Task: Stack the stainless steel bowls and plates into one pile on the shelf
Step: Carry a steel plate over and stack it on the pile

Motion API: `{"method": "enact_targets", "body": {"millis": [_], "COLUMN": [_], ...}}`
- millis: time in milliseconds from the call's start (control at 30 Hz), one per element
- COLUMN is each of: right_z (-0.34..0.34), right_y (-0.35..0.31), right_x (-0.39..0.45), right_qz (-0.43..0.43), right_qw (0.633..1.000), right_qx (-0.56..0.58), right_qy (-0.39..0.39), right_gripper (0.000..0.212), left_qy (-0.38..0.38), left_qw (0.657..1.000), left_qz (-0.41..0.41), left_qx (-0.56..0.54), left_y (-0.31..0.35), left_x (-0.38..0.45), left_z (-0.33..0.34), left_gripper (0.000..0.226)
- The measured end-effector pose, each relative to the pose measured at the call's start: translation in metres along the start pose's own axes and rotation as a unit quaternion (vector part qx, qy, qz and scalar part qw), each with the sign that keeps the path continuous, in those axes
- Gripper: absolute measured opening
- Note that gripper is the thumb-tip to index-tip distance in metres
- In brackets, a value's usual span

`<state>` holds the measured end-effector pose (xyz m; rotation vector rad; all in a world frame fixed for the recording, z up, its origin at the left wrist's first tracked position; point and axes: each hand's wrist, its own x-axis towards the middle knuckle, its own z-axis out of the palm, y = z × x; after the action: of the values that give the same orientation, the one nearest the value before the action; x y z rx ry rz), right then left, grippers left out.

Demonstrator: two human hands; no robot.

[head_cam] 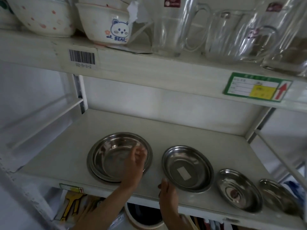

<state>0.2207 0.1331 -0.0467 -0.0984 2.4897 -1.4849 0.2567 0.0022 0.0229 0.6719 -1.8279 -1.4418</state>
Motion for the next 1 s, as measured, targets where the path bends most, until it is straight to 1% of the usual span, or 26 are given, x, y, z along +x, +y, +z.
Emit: {"method": "enact_targets", "body": {"millis": [67,100,167,233,333,400,500,567,667,733,767,867,933,967,1000], "right_z": [-0.015,-0.025,-0.046,-0.065,-0.090,-0.104,-0.116,-0.118,-0.113,-0.109,-0.109,-0.113,-0.113,-0.113,-0.113], "right_y": [0.007,0.009,0.014,0.021,0.035,0.042,0.047,0.046,0.047,0.039,0.033,0.020,0.022,0.023,0.023], "right_x": [-0.003,-0.004,-0.004,-0.001,0.009,0.017,0.036,0.051,0.071,0.075,0.073,0.070,0.073,0.073,0.074], "right_qz": [0.003,0.003,0.010,0.027,0.063,0.094,0.106,0.118,0.147,0.160,0.161,0.162,0.165,0.163,0.159], "right_qw": [1.000,1.000,0.999,0.998,0.995,0.990,0.986,0.981,0.973,0.969,0.968,0.963,0.963,0.963,0.964], "right_qx": [-0.003,-0.004,-0.018,-0.030,-0.028,-0.024,0.002,0.045,0.084,0.101,0.109,0.112,0.105,0.103,0.100], "right_qy": [0.006,0.013,0.029,0.045,0.076,0.100,0.129,0.147,0.154,0.157,0.161,0.182,0.187,0.188,0.187], "right_gripper": [0.043,0.045,0.050,0.054,0.055,0.055,0.053,0.053,0.064,0.067,0.066,0.061,0.060,0.059,0.058], "left_qy": [-0.032,-0.048,-0.073,-0.081,-0.086,-0.095,-0.093,-0.079,-0.044,-0.020,-0.013,0.001,0.003,0.005,0.003], "left_qw": [0.998,0.997,0.994,0.990,0.975,0.967,0.963,0.964,0.965,0.960,0.958,0.956,0.957,0.959,0.962], "left_qz": [-0.024,-0.037,-0.067,-0.118,-0.206,-0.236,-0.253,-0.252,-0.254,-0.271,-0.277,-0.285,-0.283,-0.277,-0.269], "left_qx": [-0.040,-0.048,-0.041,-0.017,0.003,-0.008,-0.022,-0.031,-0.048,-0.070,-0.075,-0.071,-0.061,-0.055,-0.045], "left_y": [-0.007,-0.009,-0.018,-0.032,-0.053,-0.061,-0.067,-0.075,-0.097,-0.100,-0.104,-0.103,-0.101,-0.099,-0.099], "left_x": [-0.015,-0.024,-0.039,-0.048,-0.053,-0.055,-0.051,-0.043,-0.028,-0.023,-0.021,-0.020,-0.020,-0.020,-0.020], "left_z": [0.019,0.027,0.042,0.054,0.070,0.080,0.092,0.103,0.124,0.131,0.134,0.138,0.138,0.137,0.137], "left_gripper": [0.008,0.008,0.020,0.027,0.027,0.029,0.042,0.055,0.082,0.090,0.089,0.074,0.071,0.065,0.053]}}
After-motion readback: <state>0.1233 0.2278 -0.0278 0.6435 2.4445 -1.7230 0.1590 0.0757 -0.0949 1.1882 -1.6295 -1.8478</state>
